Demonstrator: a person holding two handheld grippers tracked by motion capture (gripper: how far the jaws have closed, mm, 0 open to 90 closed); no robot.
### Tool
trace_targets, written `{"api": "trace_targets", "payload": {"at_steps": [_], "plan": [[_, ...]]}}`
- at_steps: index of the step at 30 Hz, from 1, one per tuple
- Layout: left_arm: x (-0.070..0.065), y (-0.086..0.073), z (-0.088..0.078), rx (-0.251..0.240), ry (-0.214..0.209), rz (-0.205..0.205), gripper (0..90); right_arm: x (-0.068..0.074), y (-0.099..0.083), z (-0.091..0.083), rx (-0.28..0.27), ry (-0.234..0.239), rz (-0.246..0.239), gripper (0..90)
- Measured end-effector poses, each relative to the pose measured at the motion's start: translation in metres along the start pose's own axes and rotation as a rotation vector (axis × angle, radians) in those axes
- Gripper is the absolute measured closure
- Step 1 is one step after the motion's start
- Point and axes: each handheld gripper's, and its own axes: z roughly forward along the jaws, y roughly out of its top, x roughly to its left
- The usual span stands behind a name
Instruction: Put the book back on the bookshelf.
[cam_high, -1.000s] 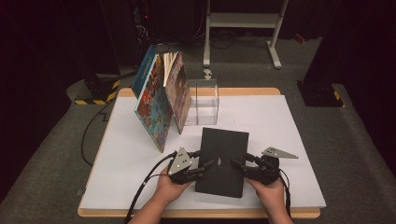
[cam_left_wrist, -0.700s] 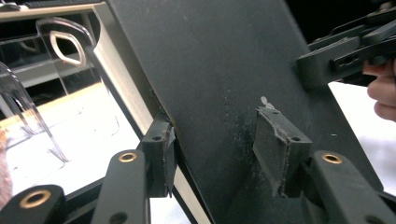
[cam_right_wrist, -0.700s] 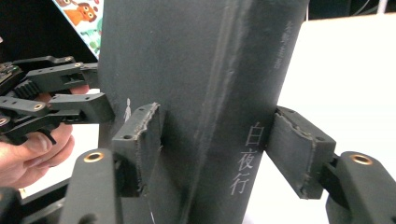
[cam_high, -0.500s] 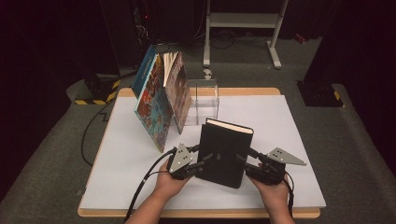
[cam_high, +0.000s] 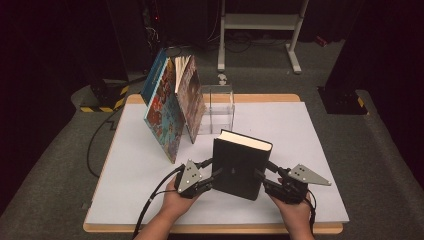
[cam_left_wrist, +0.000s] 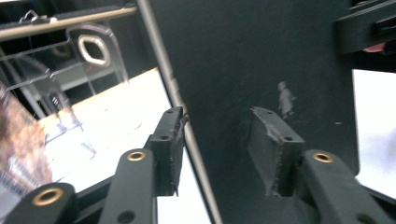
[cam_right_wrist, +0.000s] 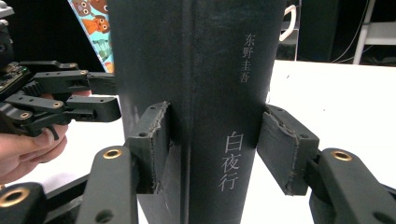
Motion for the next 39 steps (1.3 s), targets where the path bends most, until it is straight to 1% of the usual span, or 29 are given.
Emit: {"api": "trace_targets", "payload": {"at_steps": [1,2,7,9,11,12,13,15,18,19,20,22,25,27,28,29,31,33,34,36,39], "plan": [[0.003,-0.002,-0.001,-0.006,-0.005,-0.025,52.3,0.0,0.0,0.0,-0.001,0.003,0.0,44.3],[0.005,-0.003,-0.002,-0.007,-0.011,-0.038,51.4,0.001,-0.001,-0.001,-0.005,0.006,-0.002,44.2],[0.005,-0.004,-0.001,-0.011,-0.027,-0.062,45.5,0.003,-0.003,-0.003,-0.013,0.022,-0.017,43.5],[0.006,-0.006,-0.001,-0.01,-0.036,-0.085,42.7,0.003,-0.003,-0.004,-0.015,0.03,-0.019,42.8],[0.006,-0.009,-0.002,0.006,-0.041,-0.118,40.9,0.004,-0.003,-0.004,-0.016,0.036,-0.024,41.0],[0.006,-0.011,-0.004,0.015,-0.051,-0.139,39.6,0.005,-0.004,-0.004,-0.017,0.04,-0.025,40.0],[0.005,-0.014,-0.007,0.018,-0.053,-0.146,38.0,0.005,-0.004,-0.004,-0.012,0.044,-0.027,38.3],[0.005,-0.02,-0.011,0.029,-0.043,-0.146,37.2,0.006,-0.004,-0.004,-0.008,0.052,-0.028,35.3],[0.01,-0.03,-0.02,0.045,-0.026,-0.177,35.9,0.007,-0.003,-0.003,-0.001,0.069,-0.025,32.9],[0.01,-0.03,-0.02,0.045,-0.026,-0.177,35.7,0.006,-0.002,-0.002,0.001,0.076,-0.025,31.8],[0.017,-0.037,-0.028,0.049,-0.003,-0.201,35.6,0.006,-0.001,-0.001,0.008,0.089,-0.026,31.2],[0.023,-0.04,-0.036,0.04,0.017,-0.224,35.4,0.006,0.0,0.001,0.012,0.093,-0.028,31.1],[0.03,-0.041,-0.043,0.035,0.042,-0.228,35.3,0.007,0.001,0.004,0.013,0.106,-0.029,31.0],[0.037,-0.042,-0.048,0.04,0.069,-0.232,35.3,0.009,0.002,0.007,0.018,0.117,-0.035,30.3],[0.042,-0.043,-0.05,0.041,0.084,-0.241,35.3,0.01,0.003,0.009,0.019,0.12,-0.039,29.7],[0.046,-0.043,-0.051,0.047,0.093,-0.244,35.0,0.012,0.005,0.011,0.019,0.125,-0.044,28.5],[0.056,-0.045,-0.054,0.076,0.123,-0.253,34.6,0.013,0.009,0.015,0.018,0.125,-0.045,25.9],[0.065,-0.047,-0.058,0.094,0.153,-0.258,34.8,0.013,0.014,0.017,0.021,0.152,-0.04,25.8],[0.069,-0.048,-0.06,0.096,0.162,-0.26,34.9,0.013,0.016,0.018,0.025,0.16,-0.043,25.8],[0.073,-0.05,-0.066,0.09,0.187,-0.256,34.9,0.014,0.02,0.018,0.016,0.156,-0.058,25.8],[0.076,-0.053,-0.073,0.082,0.204,-0.268,34.9,0.017,0.027,0.016,0.013,0.147,-0.078,27.4]]}}
